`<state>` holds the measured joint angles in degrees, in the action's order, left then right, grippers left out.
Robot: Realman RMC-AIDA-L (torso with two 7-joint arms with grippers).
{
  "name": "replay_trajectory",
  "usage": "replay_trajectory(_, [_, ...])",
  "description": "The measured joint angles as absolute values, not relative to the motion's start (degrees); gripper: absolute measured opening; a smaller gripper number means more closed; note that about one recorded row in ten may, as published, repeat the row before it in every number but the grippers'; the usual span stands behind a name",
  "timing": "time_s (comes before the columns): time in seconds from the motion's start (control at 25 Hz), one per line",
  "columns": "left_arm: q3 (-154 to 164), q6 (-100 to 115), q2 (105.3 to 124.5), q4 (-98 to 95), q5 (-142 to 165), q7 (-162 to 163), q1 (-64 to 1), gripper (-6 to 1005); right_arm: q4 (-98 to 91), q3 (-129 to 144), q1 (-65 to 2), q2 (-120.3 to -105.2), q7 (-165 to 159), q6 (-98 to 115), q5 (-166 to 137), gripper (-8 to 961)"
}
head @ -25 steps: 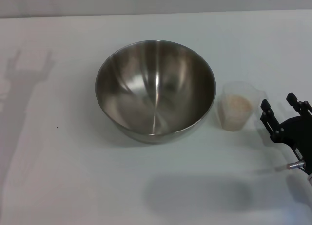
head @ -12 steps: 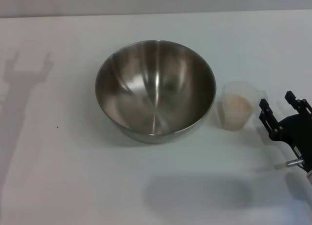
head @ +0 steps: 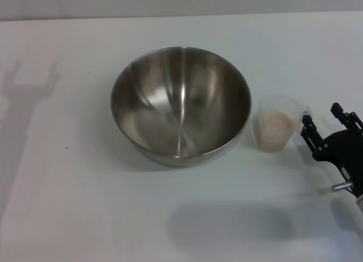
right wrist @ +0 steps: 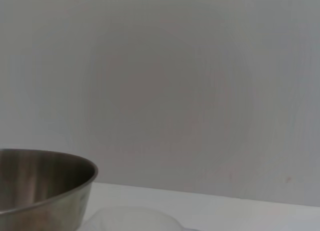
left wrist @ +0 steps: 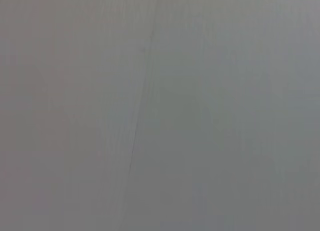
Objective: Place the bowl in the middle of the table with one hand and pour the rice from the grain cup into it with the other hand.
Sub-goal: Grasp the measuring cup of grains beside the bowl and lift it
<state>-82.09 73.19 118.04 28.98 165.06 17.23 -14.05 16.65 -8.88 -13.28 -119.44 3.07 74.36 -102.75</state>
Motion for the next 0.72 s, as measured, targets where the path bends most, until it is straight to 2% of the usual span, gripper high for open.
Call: replay_trajectory(0.72, [-82.4,73.6,118.04,29.0,165.1,17.2,-14.0,861,16.5,-9.8,-14.8,-119.49,3.1,72.9,-102.7,571])
